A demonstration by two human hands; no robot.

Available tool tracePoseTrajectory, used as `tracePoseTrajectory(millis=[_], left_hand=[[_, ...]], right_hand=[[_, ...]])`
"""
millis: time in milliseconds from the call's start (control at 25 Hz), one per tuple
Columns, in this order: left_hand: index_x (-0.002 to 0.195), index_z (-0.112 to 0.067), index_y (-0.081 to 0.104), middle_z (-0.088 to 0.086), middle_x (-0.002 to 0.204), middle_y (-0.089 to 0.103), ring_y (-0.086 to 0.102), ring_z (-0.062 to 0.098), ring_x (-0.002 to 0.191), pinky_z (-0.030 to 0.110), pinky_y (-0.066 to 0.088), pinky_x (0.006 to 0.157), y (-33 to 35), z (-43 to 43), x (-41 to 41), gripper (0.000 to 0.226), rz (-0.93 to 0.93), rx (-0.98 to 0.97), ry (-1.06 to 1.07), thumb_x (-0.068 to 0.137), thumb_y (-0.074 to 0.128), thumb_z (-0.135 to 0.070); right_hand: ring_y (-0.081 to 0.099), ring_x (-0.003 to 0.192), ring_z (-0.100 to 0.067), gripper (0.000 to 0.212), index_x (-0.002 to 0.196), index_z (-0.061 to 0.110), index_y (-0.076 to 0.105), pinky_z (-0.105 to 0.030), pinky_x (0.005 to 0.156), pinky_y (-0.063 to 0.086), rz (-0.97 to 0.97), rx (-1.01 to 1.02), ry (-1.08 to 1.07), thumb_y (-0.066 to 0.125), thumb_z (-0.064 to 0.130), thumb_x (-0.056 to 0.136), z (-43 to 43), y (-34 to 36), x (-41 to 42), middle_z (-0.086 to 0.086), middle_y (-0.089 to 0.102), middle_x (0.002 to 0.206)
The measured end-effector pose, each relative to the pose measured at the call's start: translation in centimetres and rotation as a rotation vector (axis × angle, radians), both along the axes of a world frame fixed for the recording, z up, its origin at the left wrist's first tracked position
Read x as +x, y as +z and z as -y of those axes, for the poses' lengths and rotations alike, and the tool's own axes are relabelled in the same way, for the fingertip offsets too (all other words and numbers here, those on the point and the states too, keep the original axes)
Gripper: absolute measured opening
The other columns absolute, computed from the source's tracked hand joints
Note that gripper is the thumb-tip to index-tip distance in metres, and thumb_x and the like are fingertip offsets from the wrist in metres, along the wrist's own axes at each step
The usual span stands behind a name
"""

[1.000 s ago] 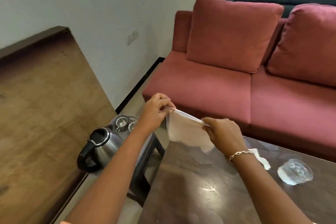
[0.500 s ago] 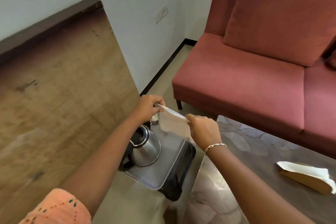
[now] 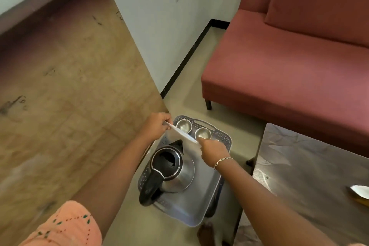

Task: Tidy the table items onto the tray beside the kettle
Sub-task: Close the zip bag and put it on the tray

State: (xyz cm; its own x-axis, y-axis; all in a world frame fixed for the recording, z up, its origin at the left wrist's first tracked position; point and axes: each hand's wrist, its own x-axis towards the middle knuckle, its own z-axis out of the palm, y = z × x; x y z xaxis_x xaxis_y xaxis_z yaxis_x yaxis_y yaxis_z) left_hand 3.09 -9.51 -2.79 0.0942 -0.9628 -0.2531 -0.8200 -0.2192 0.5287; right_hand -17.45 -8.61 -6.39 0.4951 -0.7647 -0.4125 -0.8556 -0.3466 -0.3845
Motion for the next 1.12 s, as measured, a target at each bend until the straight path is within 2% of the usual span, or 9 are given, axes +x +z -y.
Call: tracePoseTrajectory(millis=[120, 360, 440, 560, 760, 920, 1000, 1120], left_hand=[[0.078, -0.01, 0.067, 0.008, 0.079, 0.068, 0.056, 0.015, 0.072, 0.025, 0.042, 0.064, -1.8, 0.2, 1.6, 0.013, 0.053, 0.078, -0.049, 0.079, 0.059, 0.001], [0.078, -0.009, 0.067, 0.011, 0.082, 0.069, 0.059, 0.02, 0.074, 0.025, 0.043, 0.064, -4.4, 1.1, 2.3, 0.016, 0.085, 0.178, -0.048, 0.077, 0.057, 0.004], [0.08, -0.008, 0.067, 0.012, 0.085, 0.069, 0.06, 0.024, 0.077, 0.027, 0.044, 0.065, -5.3, 1.2, 2.2, 0.018, 0.106, 0.211, -0.056, 0.077, 0.055, 0.005], [0.084, -0.005, 0.067, 0.015, 0.088, 0.068, 0.057, 0.021, 0.076, 0.027, 0.041, 0.065, -6.1, 0.9, 2.2, 0.022, 0.128, 0.25, -0.052, 0.077, 0.051, 0.008], [0.091, -0.002, 0.065, 0.02, 0.095, 0.067, 0.06, 0.03, 0.087, 0.034, 0.046, 0.074, -6.6, 0.4, 2.3, 0.029, 0.129, 0.234, -0.023, 0.077, 0.044, 0.012], [0.105, -0.003, 0.063, 0.02, 0.106, 0.065, 0.059, 0.034, 0.099, 0.038, 0.047, 0.085, -6.5, -0.4, 2.0, 0.042, 0.089, 0.192, 0.017, 0.073, 0.042, 0.017], [0.116, -0.001, 0.059, 0.021, 0.115, 0.062, 0.057, 0.034, 0.107, 0.038, 0.044, 0.094, -6.2, -0.9, 1.6, 0.041, 0.066, 0.148, 0.079, 0.08, 0.044, 0.012], [0.119, 0.001, 0.054, 0.022, 0.12, 0.059, 0.052, 0.035, 0.115, 0.037, 0.038, 0.096, -4.8, -1.9, -0.3, 0.03, 0.028, 0.026, 0.251, 0.092, 0.05, -0.007]], right_hand=[[0.055, 0.104, -0.036, 0.037, 0.126, 0.02, 0.045, -0.041, 0.084, 0.044, 0.024, 0.089, 0.01, 0.04, 0.011, 0.09, 0.7, -1.8, 0.9, -0.014, 0.061, 0.114], [0.053, 0.11, -0.035, 0.035, 0.129, 0.02, 0.044, -0.038, 0.09, 0.043, 0.086, 0.217, -0.038, 0.042, 0.021, 0.094, 1.9, -4.2, 1.4, -0.015, 0.059, 0.12], [0.052, 0.112, -0.035, 0.037, 0.131, 0.018, 0.042, -0.038, 0.09, 0.042, 0.085, 0.238, -0.037, 0.043, 0.02, 0.093, 2.1, -4.9, 1.4, -0.015, 0.057, 0.122], [0.05, 0.115, -0.036, 0.042, 0.133, 0.016, 0.039, -0.038, 0.092, 0.041, 0.083, 0.26, -0.029, 0.044, 0.013, 0.091, 1.9, -5.9, 1.8, -0.016, 0.054, 0.127], [0.046, 0.118, -0.036, 0.052, 0.136, 0.016, 0.034, -0.04, 0.095, 0.039, 0.091, 0.3, -0.032, 0.044, 0.006, 0.086, 1.6, -6.4, 2.3, -0.017, 0.048, 0.131], [0.042, 0.121, -0.038, 0.062, 0.138, 0.016, 0.029, -0.041, 0.097, 0.038, 0.105, 0.28, -0.044, 0.046, 0.0, 0.081, 1.5, -5.8, 1.5, -0.014, 0.04, 0.138], [0.042, 0.12, -0.039, 0.065, 0.139, 0.015, 0.028, -0.04, 0.096, 0.039, 0.122, 0.232, -0.075, 0.046, -0.002, 0.079, 1.4, -5.1, 0.3, -0.014, 0.039, 0.138], [0.042, 0.121, -0.037, 0.064, 0.138, 0.016, 0.027, -0.041, 0.096, 0.042, 0.159, 0.136, -0.153, 0.045, -0.001, 0.079, 0.9, -3.7, -2.1, -0.012, 0.035, 0.141]])
